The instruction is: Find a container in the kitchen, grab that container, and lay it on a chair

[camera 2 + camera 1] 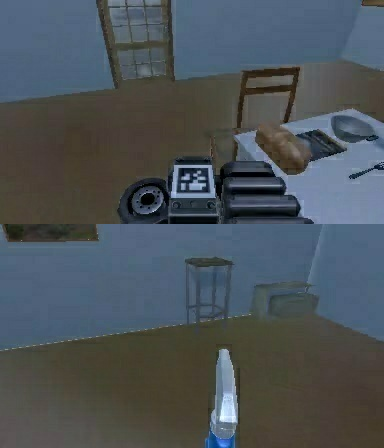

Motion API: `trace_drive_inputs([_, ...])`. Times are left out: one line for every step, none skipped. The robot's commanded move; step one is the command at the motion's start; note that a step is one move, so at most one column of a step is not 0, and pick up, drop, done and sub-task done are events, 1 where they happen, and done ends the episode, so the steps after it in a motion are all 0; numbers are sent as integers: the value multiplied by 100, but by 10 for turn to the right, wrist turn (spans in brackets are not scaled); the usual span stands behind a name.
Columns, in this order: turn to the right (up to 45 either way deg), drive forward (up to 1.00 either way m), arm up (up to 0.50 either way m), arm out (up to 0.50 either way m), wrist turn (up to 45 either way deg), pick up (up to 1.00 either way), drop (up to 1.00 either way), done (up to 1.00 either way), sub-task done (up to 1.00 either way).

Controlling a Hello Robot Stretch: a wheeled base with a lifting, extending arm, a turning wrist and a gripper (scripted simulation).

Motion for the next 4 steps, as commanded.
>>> trace_drive_inputs([-180,0,0,0,0,0,0,0,0])
trace_drive_inputs([0,40,0,0,0,0,0,0,0])
trace_drive_inputs([450,0,0,0,0,0,0,0,0])
trace_drive_inputs([420,0,0,0,0,0,0,0,0])
